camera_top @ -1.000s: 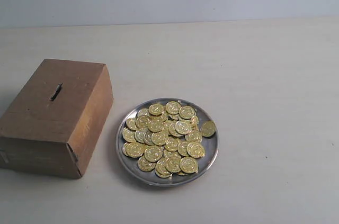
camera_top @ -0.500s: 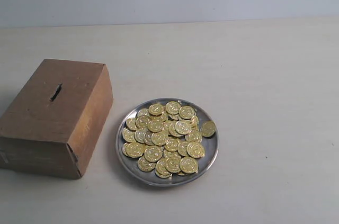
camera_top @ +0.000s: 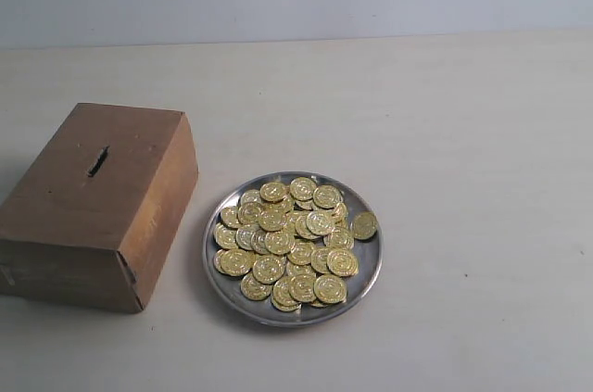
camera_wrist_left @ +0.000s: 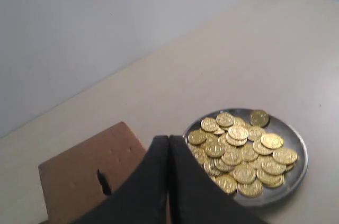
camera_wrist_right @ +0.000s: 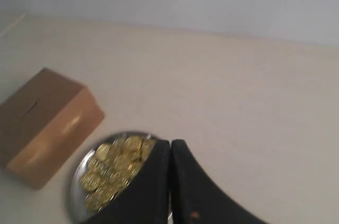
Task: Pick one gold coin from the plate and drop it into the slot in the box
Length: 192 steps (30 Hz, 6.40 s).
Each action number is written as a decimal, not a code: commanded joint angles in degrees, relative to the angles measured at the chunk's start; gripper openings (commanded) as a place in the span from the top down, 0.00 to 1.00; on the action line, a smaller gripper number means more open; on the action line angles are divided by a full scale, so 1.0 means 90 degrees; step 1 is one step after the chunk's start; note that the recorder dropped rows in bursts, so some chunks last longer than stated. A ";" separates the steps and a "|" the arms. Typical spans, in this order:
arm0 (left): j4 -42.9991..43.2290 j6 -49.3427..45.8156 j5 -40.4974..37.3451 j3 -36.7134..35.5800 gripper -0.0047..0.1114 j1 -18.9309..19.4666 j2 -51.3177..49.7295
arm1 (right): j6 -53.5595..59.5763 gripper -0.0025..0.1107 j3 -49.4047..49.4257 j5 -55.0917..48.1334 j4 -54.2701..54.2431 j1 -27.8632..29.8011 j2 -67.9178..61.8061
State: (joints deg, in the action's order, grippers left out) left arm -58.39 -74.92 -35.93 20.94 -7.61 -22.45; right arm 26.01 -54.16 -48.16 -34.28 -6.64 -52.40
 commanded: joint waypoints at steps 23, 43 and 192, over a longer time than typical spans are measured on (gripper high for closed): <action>-0.0110 -0.0980 -0.0047 -0.0273 0.96 -0.0048 -0.0441 | -0.1392 0.67 -0.4283 -0.0761 0.3331 -0.4070 -0.7796; -0.0110 -0.0980 -0.0047 -0.0273 0.96 -0.0048 -0.0441 | -0.1428 0.42 -0.4631 -0.0924 0.3320 -0.4070 -0.8560; 0.2118 -0.5030 0.3627 0.0353 0.87 -0.5950 -0.2914 | 0.1638 0.71 -0.2789 -0.2423 -0.0023 -0.4665 -0.4477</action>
State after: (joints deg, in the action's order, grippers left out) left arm -39.46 -120.41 -2.97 23.77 -60.52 -48.47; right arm 41.00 -79.61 -70.88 -34.37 -48.58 -93.25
